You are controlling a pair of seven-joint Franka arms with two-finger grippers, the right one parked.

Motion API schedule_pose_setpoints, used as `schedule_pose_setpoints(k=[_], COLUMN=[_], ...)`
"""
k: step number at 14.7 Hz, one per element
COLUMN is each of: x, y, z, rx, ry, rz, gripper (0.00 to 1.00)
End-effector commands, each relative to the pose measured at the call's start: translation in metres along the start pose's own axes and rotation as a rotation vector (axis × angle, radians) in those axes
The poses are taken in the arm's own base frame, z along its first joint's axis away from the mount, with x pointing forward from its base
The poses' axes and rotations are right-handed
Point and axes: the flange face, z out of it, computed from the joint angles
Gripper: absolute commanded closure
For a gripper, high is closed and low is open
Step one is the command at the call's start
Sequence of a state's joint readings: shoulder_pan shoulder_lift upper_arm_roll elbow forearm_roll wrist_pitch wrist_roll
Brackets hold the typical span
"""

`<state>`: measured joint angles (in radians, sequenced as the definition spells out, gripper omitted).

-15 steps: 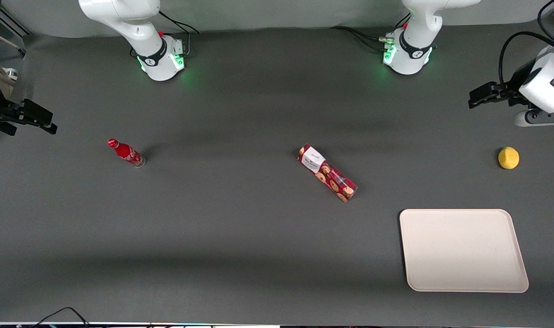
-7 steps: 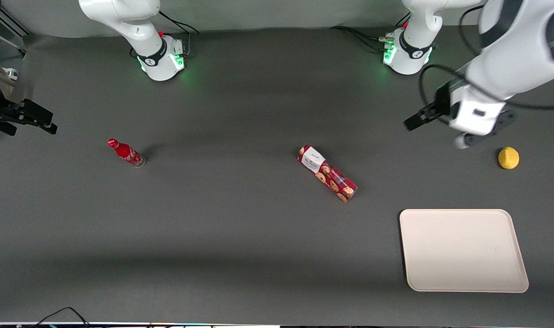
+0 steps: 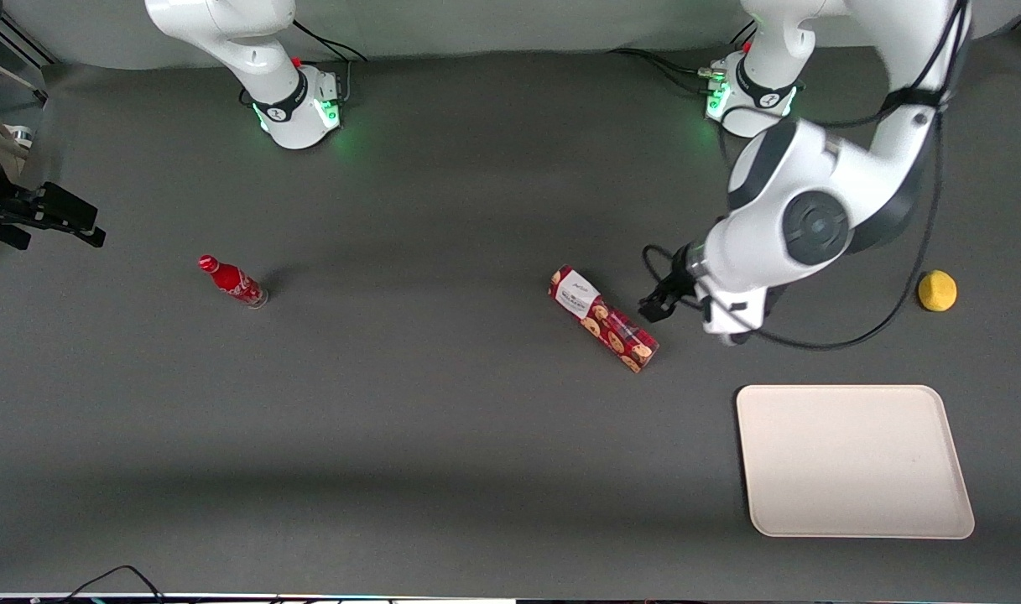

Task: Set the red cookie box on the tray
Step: 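Move the open left gripper over the red plaid shortbread box, then lower the left gripper and close it on the shortbread box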

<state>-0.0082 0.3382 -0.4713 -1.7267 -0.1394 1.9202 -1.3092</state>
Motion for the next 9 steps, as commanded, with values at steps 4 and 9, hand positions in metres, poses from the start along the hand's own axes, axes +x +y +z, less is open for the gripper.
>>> schedule_pose_setpoints(k=[4, 9], x=[-0.018, -0.03], y=[0.033, 0.029], z=[0.139, 0.211], rx=[0.012, 0.039], ry=[0.059, 0.12], rz=[-0.04, 0.025], gripper=[0.0, 0.3])
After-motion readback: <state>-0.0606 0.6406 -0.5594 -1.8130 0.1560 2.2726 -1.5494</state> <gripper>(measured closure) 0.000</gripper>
